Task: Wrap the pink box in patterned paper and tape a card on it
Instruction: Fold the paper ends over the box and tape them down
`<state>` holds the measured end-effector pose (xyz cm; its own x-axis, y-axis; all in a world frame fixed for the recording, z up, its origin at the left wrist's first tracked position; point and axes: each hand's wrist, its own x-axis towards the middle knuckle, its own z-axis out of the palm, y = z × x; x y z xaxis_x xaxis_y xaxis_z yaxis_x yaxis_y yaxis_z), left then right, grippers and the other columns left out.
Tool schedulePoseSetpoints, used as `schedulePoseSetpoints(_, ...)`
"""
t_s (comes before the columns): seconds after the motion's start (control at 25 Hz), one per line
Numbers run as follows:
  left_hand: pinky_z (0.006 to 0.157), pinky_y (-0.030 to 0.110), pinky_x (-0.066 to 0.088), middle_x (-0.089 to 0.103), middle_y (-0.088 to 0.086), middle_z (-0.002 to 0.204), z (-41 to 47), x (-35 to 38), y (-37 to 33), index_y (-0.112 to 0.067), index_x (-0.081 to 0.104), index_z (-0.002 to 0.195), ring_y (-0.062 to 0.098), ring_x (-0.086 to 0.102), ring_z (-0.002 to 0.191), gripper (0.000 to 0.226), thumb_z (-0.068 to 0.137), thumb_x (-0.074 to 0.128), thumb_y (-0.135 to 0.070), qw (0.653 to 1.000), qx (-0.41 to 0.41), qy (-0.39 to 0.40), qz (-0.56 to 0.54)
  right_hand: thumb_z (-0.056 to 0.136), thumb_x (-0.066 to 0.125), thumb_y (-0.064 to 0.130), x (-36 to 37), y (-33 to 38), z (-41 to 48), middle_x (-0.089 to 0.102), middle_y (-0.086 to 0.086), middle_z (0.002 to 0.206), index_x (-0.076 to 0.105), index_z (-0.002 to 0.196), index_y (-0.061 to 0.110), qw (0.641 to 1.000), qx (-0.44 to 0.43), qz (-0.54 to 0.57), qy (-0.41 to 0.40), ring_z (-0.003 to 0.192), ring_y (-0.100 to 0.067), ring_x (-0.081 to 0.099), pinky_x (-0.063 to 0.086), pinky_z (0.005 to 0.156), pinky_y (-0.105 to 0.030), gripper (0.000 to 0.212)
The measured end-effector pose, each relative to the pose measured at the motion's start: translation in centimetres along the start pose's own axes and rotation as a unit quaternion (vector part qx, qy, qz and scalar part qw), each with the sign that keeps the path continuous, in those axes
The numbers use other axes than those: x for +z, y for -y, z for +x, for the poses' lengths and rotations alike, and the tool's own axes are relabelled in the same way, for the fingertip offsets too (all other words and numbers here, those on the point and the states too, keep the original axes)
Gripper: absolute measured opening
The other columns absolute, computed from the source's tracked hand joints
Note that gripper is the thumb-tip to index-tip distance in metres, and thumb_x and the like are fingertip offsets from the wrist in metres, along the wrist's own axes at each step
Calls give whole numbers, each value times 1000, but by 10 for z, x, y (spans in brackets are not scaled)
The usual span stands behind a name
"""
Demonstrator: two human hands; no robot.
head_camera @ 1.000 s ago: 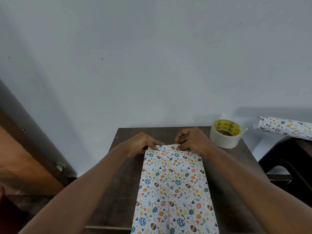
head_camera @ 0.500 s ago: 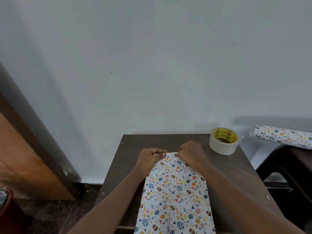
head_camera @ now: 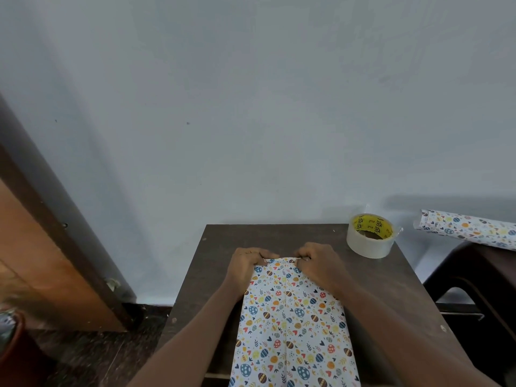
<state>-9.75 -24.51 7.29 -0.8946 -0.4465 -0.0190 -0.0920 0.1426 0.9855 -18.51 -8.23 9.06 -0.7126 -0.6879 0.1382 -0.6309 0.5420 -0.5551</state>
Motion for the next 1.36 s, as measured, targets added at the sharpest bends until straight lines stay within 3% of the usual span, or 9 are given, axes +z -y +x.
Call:
schedulePoseSetpoints(0.12,68,12,50,73,-6,69,-1,-2,-1,-2,72,77,1,66,66,40,74,40,22,1000,0,-7,-7,97,45,35,4,-3,-7,57,5,126,55,128,17,996,-42,-71,35,115,-12,50,35,97,-26,37)
schedulePoseSetpoints(0.28,75,21,50,74,5,86,-8,1,2,2,74,83,6,67,75,24,83,50,2,997,47,-27,52,91,57,31,8,-7,-10,63,3,110,67,112,16,999,-40,-14,-33,102,-11,54,34,82,-21,28)
schedulePoseSetpoints(0.4,68,31,49,71,12,73,-13,4,-1,-3,74,71,20,63,67,23,83,63,-19,1000,11,-27,9,91,59,29,7,-8,-10,64,0,101,70,109,15,998,-51,-11,-36,92,-11,52,30,74,-21,26)
schedulePoseSetpoints(0.64,54,12,36,51,-2,61,-9,3,-7,-11,50,52,4,46,58,39,70,78,-32,969,100,-33,222,90,59,30,11,-9,-11,65,2,98,68,114,20,997,-51,-17,-62,85,-3,45,33,68,-15,28)
schedulePoseSetpoints(0.92,68,16,37,49,-4,103,-30,10,-24,-30,49,123,8,51,88,27,99,38,-35,829,170,34,532,95,49,34,7,-1,-18,63,3,100,66,117,25,994,-51,-66,-77,92,-11,53,33,67,-22,29)
schedulePoseSetpoints(1.04,80,18,44,41,-3,112,-48,25,-19,-35,41,137,6,45,97,41,98,37,-44,866,145,15,478,95,47,31,8,-3,-19,65,1,94,68,114,24,991,-48,-83,-89,88,-14,56,35,65,-23,29)
schedulePoseSetpoints(1.16,92,20,43,42,-3,123,-48,34,-15,-29,46,134,8,43,113,42,96,40,-44,854,161,-29,494,94,49,27,8,2,-22,69,1,91,71,104,21,990,-54,-88,-98,83,-15,61,46,68,-24,25)
schedulePoseSetpoints(1.28,100,22,37,40,-10,137,-51,38,-17,-25,45,136,8,38,125,42,97,39,-41,851,183,-22,491,79,70,6,-1,-3,-26,71,-6,78,72,85,9,965,-60,-70,-245,69,-20,65,56,62,-34,7)
schedulePoseSetpoints(1.36,95,21,40,44,-11,132,-52,38,-19,-26,42,138,6,42,119,42,98,37,-41,848,173,-23,500,76,74,4,-18,-17,-22,66,-16,94,69,94,2,942,55,-58,-327,79,-31,65,56,63,-38,19)
